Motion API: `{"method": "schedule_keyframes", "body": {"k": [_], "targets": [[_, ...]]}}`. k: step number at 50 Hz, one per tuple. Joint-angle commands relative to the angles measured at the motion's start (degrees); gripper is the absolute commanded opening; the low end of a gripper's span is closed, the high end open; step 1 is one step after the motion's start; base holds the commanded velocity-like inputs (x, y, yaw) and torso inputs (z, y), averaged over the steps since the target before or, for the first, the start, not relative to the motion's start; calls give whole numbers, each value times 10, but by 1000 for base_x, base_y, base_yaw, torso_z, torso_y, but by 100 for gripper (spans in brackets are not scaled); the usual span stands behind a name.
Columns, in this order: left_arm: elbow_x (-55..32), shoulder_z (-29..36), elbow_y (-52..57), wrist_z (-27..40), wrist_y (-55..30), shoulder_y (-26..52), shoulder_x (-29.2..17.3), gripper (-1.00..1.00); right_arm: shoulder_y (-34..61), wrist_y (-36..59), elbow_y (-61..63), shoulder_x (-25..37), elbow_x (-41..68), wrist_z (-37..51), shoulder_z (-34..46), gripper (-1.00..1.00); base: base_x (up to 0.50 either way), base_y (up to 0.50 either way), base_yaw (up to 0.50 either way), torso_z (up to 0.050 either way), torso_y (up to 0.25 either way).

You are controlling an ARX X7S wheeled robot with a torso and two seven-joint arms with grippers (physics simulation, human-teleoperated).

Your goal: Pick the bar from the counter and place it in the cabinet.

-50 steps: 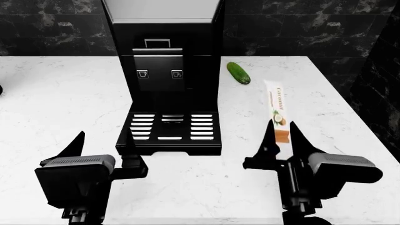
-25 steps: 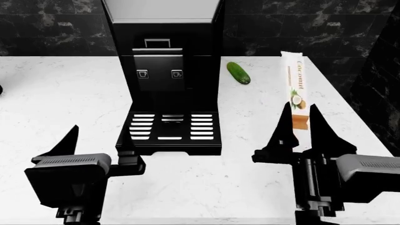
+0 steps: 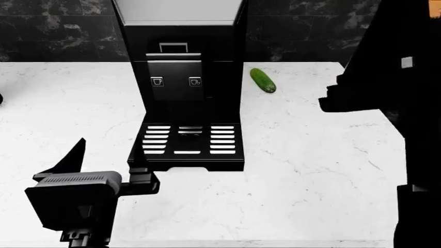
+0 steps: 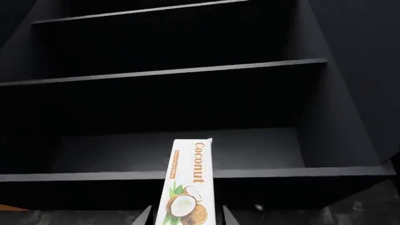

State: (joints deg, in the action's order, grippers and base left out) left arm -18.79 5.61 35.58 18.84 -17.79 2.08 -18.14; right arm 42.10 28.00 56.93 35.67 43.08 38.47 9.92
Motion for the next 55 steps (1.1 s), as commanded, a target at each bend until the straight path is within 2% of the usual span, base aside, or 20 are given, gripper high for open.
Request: {"method": "schedule_keyframes", "body": {"k": [1,5,16,23,35,43,55], "targets": [[0,1,-5,0,4,-2,-3,100,197,30,-10,77,187,87,21,-100,0,0,0,0,0],[0,2,-6,1,5,-2,-4,100,245,31,-80,62,276,79,17,-100,0,0,0,0,0],[4,7,-14,1,9,-3,-7,100,359,74,-334,13,392,67,39,-100,0,0,0,0,0],[4,9,-19,-1,15,-3,-7,100,449,89,-435,-18,387,54,54,-100,0,0,0,0,0],[7,14,-30,-7,31,-3,-10,100,484,99,-428,-20,370,29,72,-100,0,0,0,0,0],[10,20,-32,-8,32,-3,-12,100,512,91,-464,-43,373,38,68,-100,0,0,0,0,0],[9,24,-37,-8,32,-2,-14,100,599,45,-657,-121,308,15,83,-100,0,0,0,0,0]]}}
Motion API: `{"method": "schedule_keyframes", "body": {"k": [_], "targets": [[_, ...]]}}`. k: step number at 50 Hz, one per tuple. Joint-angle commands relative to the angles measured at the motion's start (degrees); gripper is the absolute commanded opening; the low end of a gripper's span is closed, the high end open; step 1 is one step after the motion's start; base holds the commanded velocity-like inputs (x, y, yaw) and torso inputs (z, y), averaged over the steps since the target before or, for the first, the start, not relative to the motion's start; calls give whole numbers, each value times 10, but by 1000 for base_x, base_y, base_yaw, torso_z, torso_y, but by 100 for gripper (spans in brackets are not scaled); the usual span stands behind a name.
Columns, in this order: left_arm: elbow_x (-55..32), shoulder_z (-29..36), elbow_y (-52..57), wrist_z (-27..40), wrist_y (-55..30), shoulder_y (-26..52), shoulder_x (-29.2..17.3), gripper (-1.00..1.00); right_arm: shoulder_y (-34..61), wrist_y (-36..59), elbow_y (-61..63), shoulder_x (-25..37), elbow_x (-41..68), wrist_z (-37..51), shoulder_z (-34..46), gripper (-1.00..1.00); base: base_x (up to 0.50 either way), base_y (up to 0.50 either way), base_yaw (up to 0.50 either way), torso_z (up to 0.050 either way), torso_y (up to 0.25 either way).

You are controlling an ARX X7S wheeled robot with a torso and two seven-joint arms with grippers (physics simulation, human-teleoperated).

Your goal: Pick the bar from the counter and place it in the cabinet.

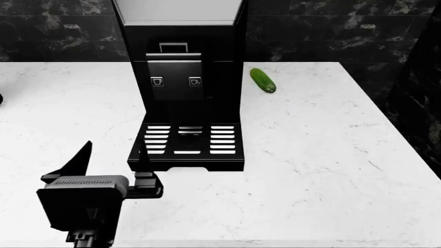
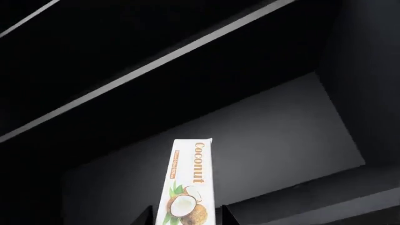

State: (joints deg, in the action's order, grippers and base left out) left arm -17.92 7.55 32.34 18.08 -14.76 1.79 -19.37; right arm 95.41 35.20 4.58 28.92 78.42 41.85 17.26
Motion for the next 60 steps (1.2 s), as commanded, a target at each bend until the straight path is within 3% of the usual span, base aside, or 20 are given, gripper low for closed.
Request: {"method": "schedule_keyframes", "body": {"k": [1,6,14,18,30,57,58,60], "targets": [[1,5,-5,-1,1,1,-2,100,74,-30,-156,-60,-53,-23,13,-100,0,0,0,0,0],[2,9,-7,-2,2,1,-3,100,149,-31,-330,-92,-128,-89,72,-100,0,0,0,0,0],[2,11,-11,-3,6,1,-5,100,314,-81,-794,-215,-327,-354,250,-100,0,0,0,0,0],[0,9,-15,-4,10,0,-5,100,312,-47,-795,-224,-418,-406,276,-100,0,0,0,0,0],[0,8,-19,-2,15,-2,-8,100,291,-13,-795,-239,-602,-506,222,-100,0,0,0,0,0],[6,15,-32,2,22,-2,-11,100,264,-30,-795,-245,-720,-575,145,-100,0,0,0,0,0],[6,15,-32,2,22,-2,-11,100,263,-30,-795,-245,-722,-576,143,100,0,0,0,0,0],[7,16,-33,2,22,-2,-11,100,262,-31,-795,-245,-726,-576,140,100,0,0,0,0,0]]}}
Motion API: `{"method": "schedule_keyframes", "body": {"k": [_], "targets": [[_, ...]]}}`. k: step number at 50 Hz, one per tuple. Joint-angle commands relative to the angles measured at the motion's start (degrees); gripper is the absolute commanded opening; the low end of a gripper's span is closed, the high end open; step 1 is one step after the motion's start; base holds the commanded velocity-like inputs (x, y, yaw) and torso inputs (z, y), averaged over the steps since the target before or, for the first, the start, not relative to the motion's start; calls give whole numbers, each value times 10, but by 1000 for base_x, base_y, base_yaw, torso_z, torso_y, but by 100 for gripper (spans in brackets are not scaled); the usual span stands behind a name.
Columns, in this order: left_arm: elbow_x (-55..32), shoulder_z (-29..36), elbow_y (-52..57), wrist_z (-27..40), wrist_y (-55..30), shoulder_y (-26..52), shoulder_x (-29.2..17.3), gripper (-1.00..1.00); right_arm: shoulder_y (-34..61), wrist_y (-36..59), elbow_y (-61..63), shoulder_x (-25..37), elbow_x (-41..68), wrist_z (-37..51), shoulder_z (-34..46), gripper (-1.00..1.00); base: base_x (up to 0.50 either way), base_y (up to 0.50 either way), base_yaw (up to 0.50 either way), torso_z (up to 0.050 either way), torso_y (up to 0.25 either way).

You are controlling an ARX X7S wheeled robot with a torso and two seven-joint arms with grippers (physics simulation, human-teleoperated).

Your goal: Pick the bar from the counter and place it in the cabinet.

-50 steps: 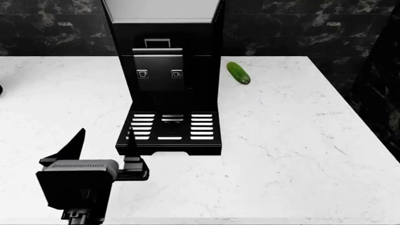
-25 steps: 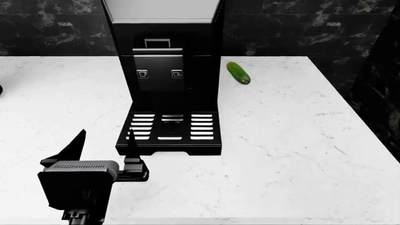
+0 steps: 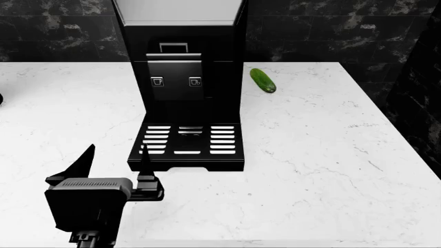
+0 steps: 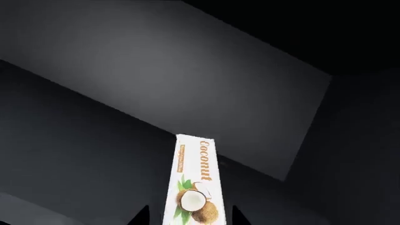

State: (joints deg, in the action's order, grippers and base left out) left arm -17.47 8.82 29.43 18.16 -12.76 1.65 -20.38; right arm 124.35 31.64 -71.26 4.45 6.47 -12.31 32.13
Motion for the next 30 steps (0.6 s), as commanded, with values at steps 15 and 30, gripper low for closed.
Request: {"method": "schedule_keyframes", "body": {"k": [15,30], "targets": [[1,6,-3,4,1,1,-3,100,-32,-11,-37,2,-30,-39,-29,100,0,0,0,0,0],[2,11,0,7,-3,3,-6,100,-136,157,416,86,31,24,-130,100,0,0,0,0,0]]}}
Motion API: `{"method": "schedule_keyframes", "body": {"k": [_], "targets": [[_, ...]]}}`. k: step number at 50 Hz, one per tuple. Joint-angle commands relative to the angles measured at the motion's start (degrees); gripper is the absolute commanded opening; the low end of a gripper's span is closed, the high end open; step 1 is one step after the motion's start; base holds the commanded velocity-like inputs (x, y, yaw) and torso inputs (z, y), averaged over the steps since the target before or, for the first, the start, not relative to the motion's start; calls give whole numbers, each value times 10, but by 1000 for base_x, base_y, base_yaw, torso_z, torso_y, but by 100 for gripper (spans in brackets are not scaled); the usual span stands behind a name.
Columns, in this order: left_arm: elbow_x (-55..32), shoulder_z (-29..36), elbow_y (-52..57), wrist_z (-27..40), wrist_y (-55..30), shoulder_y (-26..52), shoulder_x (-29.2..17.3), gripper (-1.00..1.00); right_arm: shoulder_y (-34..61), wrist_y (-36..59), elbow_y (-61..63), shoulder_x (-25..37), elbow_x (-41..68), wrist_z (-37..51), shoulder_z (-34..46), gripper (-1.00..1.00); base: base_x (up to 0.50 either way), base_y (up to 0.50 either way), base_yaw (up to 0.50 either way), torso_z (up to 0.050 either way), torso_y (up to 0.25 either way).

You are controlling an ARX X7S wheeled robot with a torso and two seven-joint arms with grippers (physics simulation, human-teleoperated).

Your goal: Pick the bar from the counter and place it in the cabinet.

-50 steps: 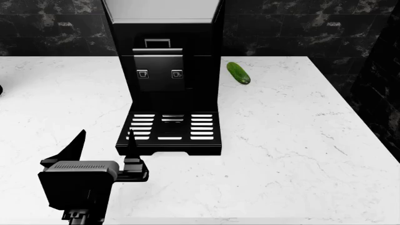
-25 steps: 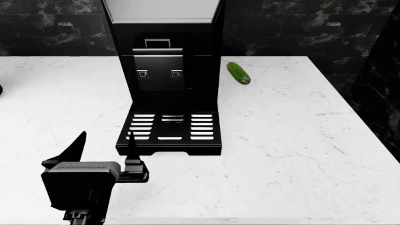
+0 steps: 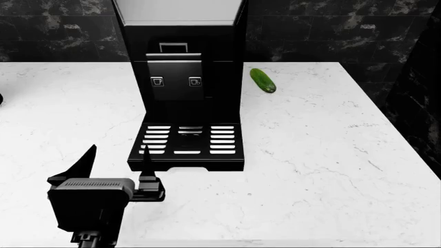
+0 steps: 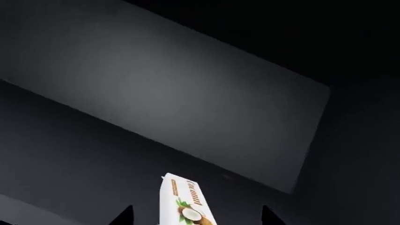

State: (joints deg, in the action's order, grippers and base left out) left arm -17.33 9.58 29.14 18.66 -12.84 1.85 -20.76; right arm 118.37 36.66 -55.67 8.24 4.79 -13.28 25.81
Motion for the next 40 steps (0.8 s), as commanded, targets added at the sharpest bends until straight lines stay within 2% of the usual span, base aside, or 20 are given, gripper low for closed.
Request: {"method": "schedule_keyframes", "body": {"k": [1,5,10,16,25,30,34,40], "targets": [[1,3,3,3,-3,1,-2,100,-82,112,278,50,51,39,-73,100,0,0,0,0,0],[1,3,6,4,-4,-1,-3,100,-123,136,379,61,63,70,-107,100,0,0,0,0,0],[0,1,9,7,-4,-3,-5,100,-225,201,592,79,84,122,-163,100,0,0,0,0,0],[1,1,14,10,-5,-4,-7,100,-340,243,789,87,94,167,-207,100,0,0,0,0,0],[2,0,24,15,-5,-7,-10,100,-561,276,1009,61,111,220,-302,100,0,0,0,0,0],[4,1,27,16,-5,-8,-11,100,-692,255,1061,41,112,232,-341,100,0,0,0,0,0],[4,2,27,17,-4,-8,-12,100,-745,233,1067,30,111,234,-351,100,0,0,0,0,0],[4,1,24,17,-2,-7,-12,100,-874,151,1070,10,102,230,-352,100,0,0,0,0,0]]}}
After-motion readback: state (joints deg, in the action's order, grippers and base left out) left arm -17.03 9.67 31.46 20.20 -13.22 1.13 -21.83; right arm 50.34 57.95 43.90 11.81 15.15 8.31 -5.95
